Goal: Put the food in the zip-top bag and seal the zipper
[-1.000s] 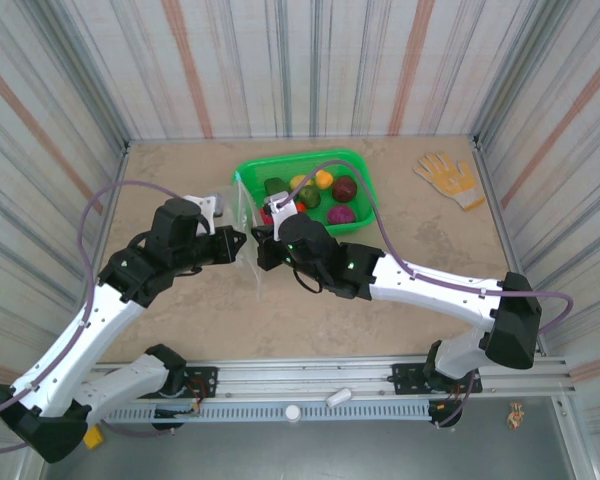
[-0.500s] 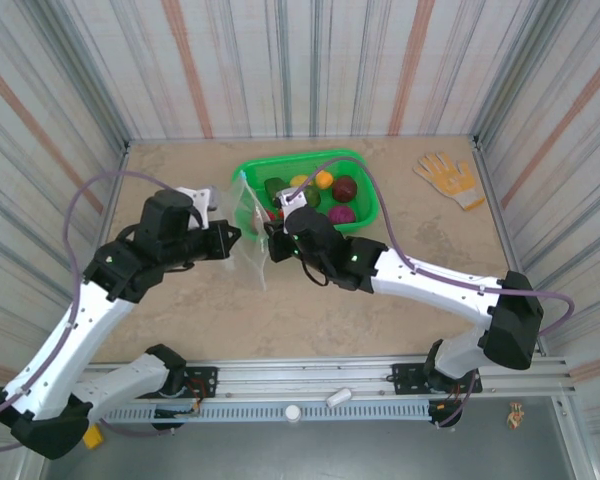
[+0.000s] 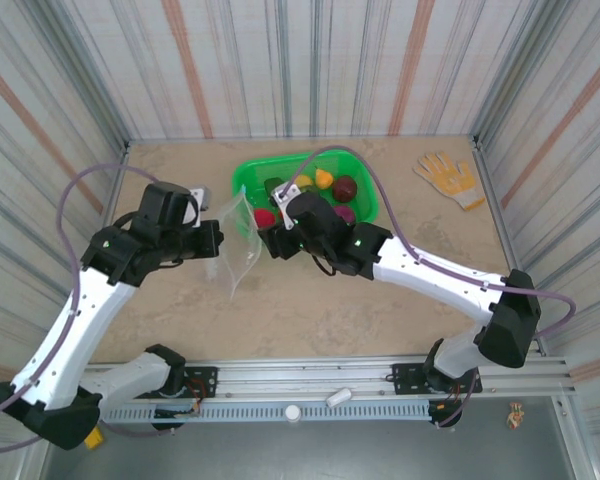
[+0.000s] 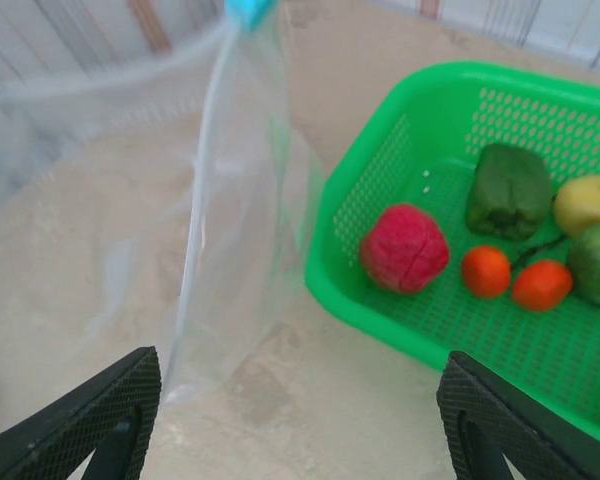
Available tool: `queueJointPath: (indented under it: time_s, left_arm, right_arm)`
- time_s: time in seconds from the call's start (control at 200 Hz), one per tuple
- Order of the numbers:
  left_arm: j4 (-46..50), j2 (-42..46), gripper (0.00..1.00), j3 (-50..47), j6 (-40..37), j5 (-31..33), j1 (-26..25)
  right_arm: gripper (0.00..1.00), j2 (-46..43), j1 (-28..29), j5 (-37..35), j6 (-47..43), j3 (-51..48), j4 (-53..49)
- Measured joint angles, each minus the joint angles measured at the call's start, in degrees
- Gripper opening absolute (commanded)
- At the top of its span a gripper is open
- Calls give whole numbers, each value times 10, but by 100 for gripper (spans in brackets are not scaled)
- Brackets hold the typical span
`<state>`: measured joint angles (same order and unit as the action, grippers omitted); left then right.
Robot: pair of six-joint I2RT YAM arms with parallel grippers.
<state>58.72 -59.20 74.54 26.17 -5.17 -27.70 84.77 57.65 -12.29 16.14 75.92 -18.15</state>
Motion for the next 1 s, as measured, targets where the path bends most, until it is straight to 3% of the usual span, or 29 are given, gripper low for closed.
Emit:
queueJointPath:
  time_s: [0.326, 0.421, 0.556, 0.676, 0.786, 0.907, 1.002]
  left_arm:
    - [-2, -32, 0, 6, 56, 13, 18]
    - [-4, -32, 0, 6, 67, 4, 40]
    - [-16, -33, 0, 6, 61, -6, 75]
    - [-21, -34, 0, 6, 45, -13, 83]
    - [-33, -37, 0, 5, 31, -26, 88]
    - [-71, -31, 0, -20, 18, -70, 99]
    - [-87, -29, 0, -39, 3, -105, 100]
  right_arm:
    - [74, 26, -26, -116, -4, 38, -45]
    - [81, 31, -46, -122, -16, 49, -66]
    - [100, 59, -62, -144, -50, 92, -120]
    - [100, 78, -64, -148, -78, 118, -129]
    - [85, 79, -80, -116, -85, 110, -130]
    - [71, 82, -135, -64, -72, 107, -130]
    - [39, 89, -192, -22, -46, 98, -127]
